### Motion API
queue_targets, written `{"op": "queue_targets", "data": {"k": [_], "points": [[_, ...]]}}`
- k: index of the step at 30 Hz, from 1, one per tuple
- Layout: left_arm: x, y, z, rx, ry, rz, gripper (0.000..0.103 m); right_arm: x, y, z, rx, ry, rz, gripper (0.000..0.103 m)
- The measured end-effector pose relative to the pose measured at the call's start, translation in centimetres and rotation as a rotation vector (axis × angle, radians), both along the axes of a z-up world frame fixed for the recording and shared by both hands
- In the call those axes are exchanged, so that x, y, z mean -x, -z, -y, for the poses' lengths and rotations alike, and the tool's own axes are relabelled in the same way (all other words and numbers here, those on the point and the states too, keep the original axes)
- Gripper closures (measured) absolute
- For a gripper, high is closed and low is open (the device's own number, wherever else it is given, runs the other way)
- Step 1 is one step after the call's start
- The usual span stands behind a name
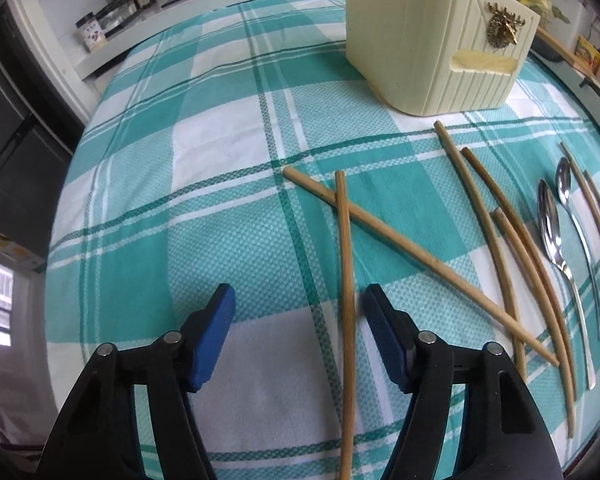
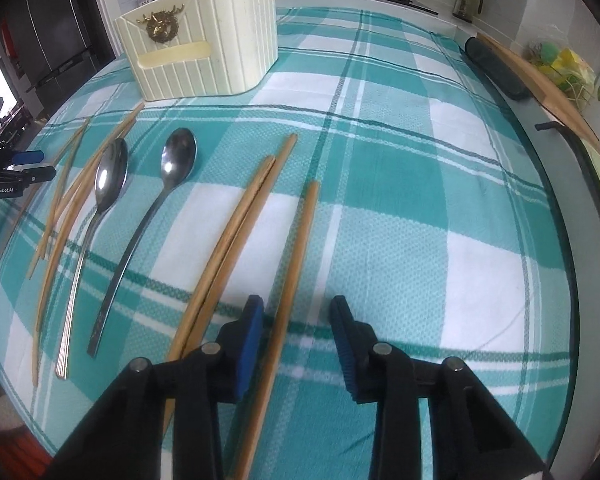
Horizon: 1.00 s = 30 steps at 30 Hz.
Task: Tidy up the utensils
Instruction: 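Lower the left tool and close it on a wooden chopstick while the right tool grasps another, then carry both chopsticks over the cream holder and open both tools to drop them in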
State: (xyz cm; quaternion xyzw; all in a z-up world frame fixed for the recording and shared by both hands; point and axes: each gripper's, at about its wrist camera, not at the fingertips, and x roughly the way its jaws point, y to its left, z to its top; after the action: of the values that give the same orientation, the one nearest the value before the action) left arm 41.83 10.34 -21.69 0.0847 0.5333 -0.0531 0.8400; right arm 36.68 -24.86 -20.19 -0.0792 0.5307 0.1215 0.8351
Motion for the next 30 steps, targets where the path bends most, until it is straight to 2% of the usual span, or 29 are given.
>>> {"op": "queue_targets", "data": {"k": [3, 5, 6, 7, 8, 12, 16, 24, 30], "points": [[-1.1, 0.0, 0.5, 0.020, 0.009, -0.018, 0.051, -2.4, 0.0, -0.3, 0.002, -0.006, -0.017, 0.079], [-1.5, -0.1, 1.1, 0.033, 0.034, -0.027, 0.066, -3.7, 0.0, -0.4, 0.002, -0.004, -0.024, 0.082], [-1.8, -0.1, 1.4, 0.041, 0.044, -0.032, 0.082, -4.4, 0.0, -0.5, 0.001, -0.003, -0.028, 0.087], [-2.0, -0.2, 1.7, 0.033, 0.048, -0.031, 0.093, -5.0, 0.0, -0.5, -0.002, -0.001, -0.030, 0.091], [-2.1, -0.2, 2.0, 0.010, 0.047, -0.024, 0.096, -5.5, 0.1, -0.6, -0.006, 0.002, -0.034, 0.094], [-2.0, -0.9, 1.6, 0.025, 0.022, -0.006, 0.098, -6.7, 0.0, -0.2, -0.051, 0.034, -0.033, 0.096], [-0.3, -4.2, 0.0, 0.071, -0.021, 0.075, 0.099, -6.2, -1.7, 0.7, -0.125, 0.078, 0.003, 0.096], [4.8, -13.5, -2.8, 0.198, -0.060, 0.277, 0.099, -1.9, -9.9, 1.8, -0.235, 0.079, 0.183, 0.096], [7.6, -18.4, -2.7, 0.253, -0.045, 0.403, 0.099, 1.8, -16.1, 2.1, -0.289, 0.056, 0.334, 0.096]]}}
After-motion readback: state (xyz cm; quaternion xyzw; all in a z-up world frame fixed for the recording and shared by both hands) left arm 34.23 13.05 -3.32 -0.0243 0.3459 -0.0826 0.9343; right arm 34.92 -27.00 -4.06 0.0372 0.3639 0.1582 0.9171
